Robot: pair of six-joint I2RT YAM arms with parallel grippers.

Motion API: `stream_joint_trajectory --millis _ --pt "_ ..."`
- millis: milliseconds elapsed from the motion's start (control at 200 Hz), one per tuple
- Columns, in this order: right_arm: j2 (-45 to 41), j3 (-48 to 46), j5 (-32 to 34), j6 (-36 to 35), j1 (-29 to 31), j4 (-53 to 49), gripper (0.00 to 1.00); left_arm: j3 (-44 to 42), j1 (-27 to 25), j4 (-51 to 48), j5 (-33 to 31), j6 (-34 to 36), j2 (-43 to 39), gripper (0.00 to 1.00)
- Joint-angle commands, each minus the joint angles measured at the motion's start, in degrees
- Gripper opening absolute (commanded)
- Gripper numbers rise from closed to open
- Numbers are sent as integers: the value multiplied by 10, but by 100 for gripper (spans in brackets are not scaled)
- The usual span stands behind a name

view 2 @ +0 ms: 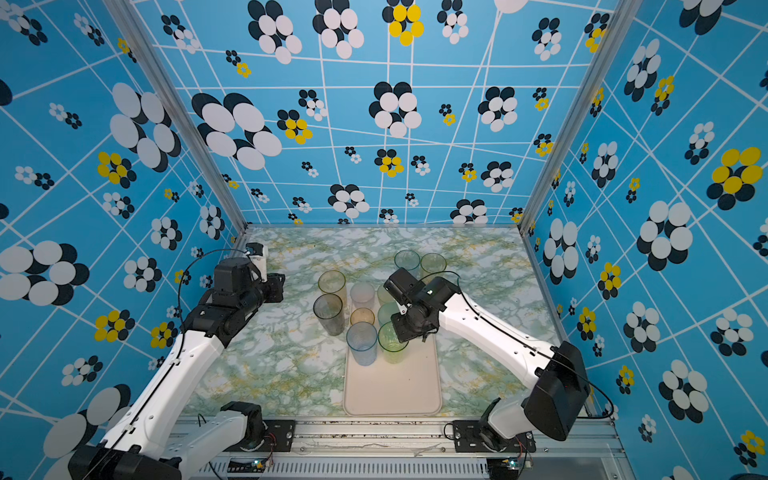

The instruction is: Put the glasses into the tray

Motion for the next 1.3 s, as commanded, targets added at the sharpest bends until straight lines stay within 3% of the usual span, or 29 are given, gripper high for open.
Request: stream_joint_trajectory --millis 0,610,915,1295 --pt "-1 -8 -11 6 -6 12 2 15 7 -9 -3 10 5 33" --pt "-6 -37 -13 12 -20 31 3 17 7 -10 -4 10 4 33" --pt "-12 -39 -12 12 -21 32 18 17 7 -11 -4 11 4 33" --pt "-20 -41 -12 13 -21 32 21 19 7 -12 -3 11 5 33"
